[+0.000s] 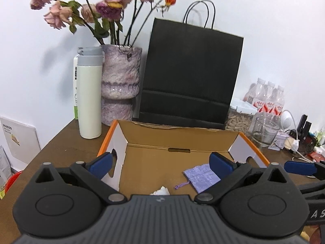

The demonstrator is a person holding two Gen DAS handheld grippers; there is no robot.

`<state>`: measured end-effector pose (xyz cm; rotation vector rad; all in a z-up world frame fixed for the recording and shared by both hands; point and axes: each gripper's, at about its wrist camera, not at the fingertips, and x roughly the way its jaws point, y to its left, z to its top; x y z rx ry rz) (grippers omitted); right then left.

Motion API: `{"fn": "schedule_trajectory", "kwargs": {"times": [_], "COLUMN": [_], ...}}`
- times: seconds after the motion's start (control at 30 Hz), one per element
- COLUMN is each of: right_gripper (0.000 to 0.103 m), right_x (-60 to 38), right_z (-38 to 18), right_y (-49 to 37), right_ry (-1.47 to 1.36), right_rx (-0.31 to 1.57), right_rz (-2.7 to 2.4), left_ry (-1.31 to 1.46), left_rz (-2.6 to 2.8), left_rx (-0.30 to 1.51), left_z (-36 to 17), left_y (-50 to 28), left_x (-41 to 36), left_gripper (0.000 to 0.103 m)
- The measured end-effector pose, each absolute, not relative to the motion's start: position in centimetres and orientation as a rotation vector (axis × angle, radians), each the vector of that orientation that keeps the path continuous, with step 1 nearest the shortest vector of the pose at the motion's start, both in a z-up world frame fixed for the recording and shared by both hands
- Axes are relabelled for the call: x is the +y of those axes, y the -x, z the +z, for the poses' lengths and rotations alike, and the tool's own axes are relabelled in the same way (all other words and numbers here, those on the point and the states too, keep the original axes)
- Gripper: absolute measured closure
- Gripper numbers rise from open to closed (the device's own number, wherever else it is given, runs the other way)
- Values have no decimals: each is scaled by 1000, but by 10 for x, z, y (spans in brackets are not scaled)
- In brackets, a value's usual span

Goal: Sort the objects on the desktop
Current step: 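Carry tissue and pouch into the cardboard box and open both tools, then move the left tool to the cotton-swab container while the right tool reaches the plush toy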

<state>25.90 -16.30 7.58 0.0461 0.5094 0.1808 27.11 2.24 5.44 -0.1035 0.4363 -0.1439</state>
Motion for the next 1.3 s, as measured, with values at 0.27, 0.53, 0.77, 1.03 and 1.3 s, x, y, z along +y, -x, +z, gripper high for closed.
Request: {"fn": "schedule_trajectory", "kwargs": {"times": [0.27,0.53,0.77,1.03,1.3], "right_gripper": [0,0,0,0,0], "right_x": [-170,-183,-196,-214,-231], "right_z": [88,81,65,46,29], "right_y": [-208,-147,-105,-81,-82], "right_ry": [-63,-62,-58,-81,-118], "right_rx": [468,454,484,535,577], "right_rz": [178,158,130,82,16], "left_ry": [148,138,120,120,162], "left_rz": [-119,-65,-16,-6,-7], "left_rx": [411,421,470,524,576], "left_z": [65,55,33,14,4], "left_y": [-225,-171,-137,-114,-114], "left_x": [44,75,98,108,109], "left_gripper": [0,0,0,0,0]}}
